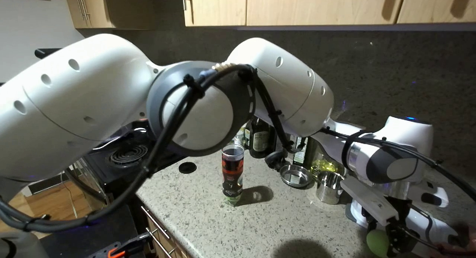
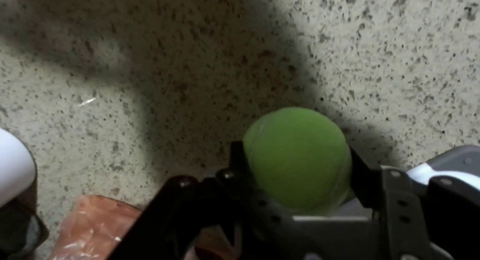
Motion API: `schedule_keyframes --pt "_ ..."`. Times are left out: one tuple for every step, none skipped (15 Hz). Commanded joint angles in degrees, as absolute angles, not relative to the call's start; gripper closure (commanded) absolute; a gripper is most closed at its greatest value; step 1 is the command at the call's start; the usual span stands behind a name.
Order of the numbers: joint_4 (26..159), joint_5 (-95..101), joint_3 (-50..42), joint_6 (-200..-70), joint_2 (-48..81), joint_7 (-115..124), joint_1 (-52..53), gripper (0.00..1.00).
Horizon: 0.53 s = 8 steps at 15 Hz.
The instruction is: Put the two tennis balls inside the container then place the black lid on top of the container
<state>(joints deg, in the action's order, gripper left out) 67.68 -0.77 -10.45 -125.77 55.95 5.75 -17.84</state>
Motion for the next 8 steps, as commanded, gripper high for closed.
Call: schedule_keyframes --pt "77.8 0.0 -10.3 -124.3 48.1 3.8 -16.7 0.58" --pt "79.7 -0.3 -9.8 -124.6 46.8 2.8 -16.9 0.58" --pt "81.4 -0.6 -9.3 -125.1 45.6 1.3 -17.0 0.58" --pt "83.0 -0.6 -9.0 -125.6 44.6 0.5 -17.0 0.58" --pt "84.3 -0.8 -8.7 -125.6 43.6 -0.5 -17.0 0.58" --pt "86.2 -0.9 -8.4 -126.0 42.4 -1.4 -17.0 0.58" --pt "87.9 -1.0 -8.2 -126.4 41.3 -2.1 -16.9 0.58" --pt "89.8 -1.0 -8.0 -126.7 40.0 -2.8 -16.9 0.58"
